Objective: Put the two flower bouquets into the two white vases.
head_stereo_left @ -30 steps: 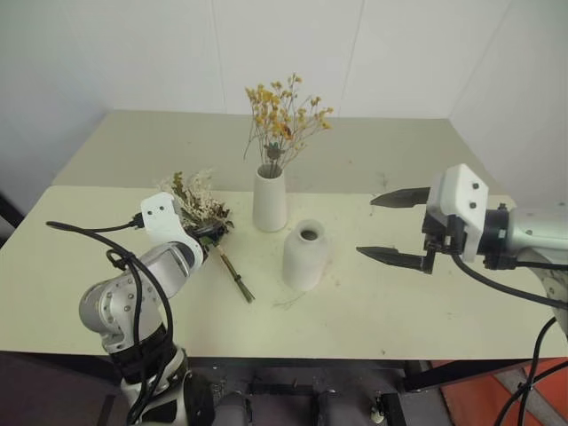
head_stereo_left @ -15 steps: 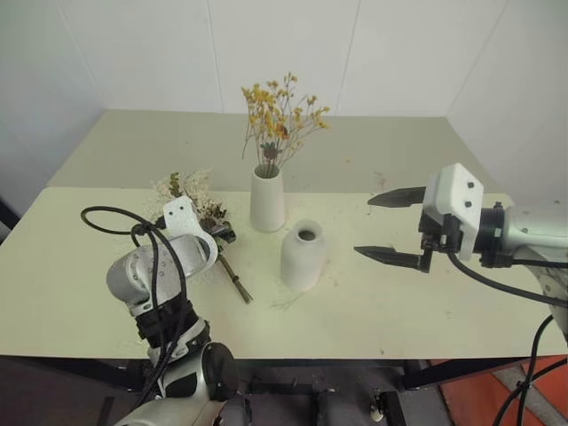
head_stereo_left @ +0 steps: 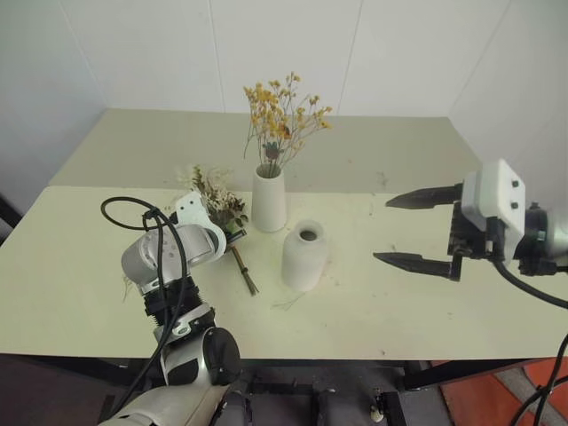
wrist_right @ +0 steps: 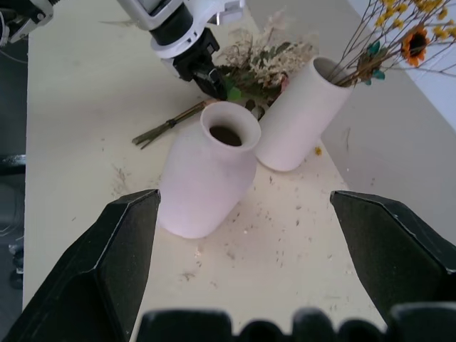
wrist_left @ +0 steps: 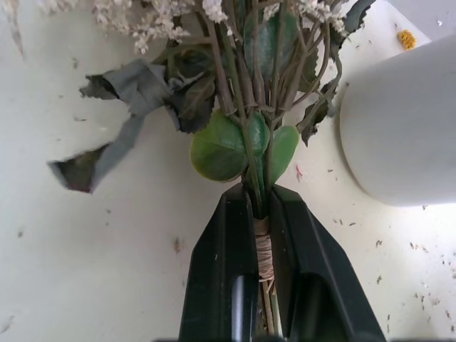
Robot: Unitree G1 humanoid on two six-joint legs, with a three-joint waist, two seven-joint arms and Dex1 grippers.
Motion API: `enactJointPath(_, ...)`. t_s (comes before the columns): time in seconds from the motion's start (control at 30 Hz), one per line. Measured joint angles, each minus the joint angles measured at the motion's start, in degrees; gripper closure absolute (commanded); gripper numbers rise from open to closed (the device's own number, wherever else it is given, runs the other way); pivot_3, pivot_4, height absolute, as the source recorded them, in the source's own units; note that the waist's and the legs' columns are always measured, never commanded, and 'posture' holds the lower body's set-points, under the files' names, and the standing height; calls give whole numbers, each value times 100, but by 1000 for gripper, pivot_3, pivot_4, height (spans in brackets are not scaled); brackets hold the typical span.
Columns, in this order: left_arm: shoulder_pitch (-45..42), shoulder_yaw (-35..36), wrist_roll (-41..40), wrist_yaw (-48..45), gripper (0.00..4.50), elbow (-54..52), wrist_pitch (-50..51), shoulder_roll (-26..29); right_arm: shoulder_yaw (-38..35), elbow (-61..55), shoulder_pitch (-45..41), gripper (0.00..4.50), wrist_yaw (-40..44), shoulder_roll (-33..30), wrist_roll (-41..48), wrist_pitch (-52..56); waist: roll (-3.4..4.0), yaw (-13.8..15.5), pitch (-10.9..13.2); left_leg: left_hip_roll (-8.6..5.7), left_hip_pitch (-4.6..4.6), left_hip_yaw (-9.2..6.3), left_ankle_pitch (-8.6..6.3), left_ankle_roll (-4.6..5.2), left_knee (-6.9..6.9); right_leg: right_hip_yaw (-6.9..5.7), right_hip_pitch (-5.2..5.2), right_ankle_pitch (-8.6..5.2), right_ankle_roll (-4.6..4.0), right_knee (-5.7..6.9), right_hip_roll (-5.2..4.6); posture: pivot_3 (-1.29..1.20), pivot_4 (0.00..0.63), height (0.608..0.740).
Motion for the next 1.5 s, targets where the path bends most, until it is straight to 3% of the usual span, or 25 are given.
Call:
enactJointPath(0.23,295,-373,-162,-878,4436,-513,-1601,614,-403,-60,491,0,5,-175,-5,0,0,-45,0,2,-2,3,0,-1,-4,3,-6,0,0,0,0,0,150,740)
enactJointPath(0.37,-7,59,-1387,-2257,4436,-864,-2239,1469,-856,-82,944,0,117,-274,-7,37,-1,-35,1,2,-6,3,0,-1,-1,0,-5,0,0,-2,0,0,150,740)
enactJointPath(0.5,-776,298,-2765,-3150,4436,-762,-2490,1886,-1195,-113,1236,0,170,-295,-2,55,-1,51,0,1,4,3,0,-1,2,-4,10,-1,3,-5,-1,0,150,740)
enactJointPath(0.7,-760,-395,-3636,-4704,4436,-37,-2701,2051,-1555,-160,1759,0,228,-289,-84,62,1,52,-1,1,7,4,1,0,5,-3,11,-1,3,1,0,0,150,740)
enactJointPath(0.97,-380,-1813,-3510,-5868,4436,408,-3339,1466,-2097,-477,2308,0,166,-181,-112,157,-1,59,0,1,-2,4,1,0,4,0,5,-1,3,-6,1,0,150,740)
enactJointPath(1.13,-377,-2735,-2871,-6587,4436,407,-4063,1677,-2348,-662,2463,0,90,-142,-93,283,2,9,-1,1,6,5,1,0,2,5,6,-1,3,-2,4,0,150,740)
enactJointPath(1.5,-286,-3022,-2284,-7216,4436,847,-4830,2006,-2466,-781,2585,0,-26,-75,-85,367,2,-13,-1,2,2,4,1,1,2,4,7,-2,4,-6,3,0,150,740)
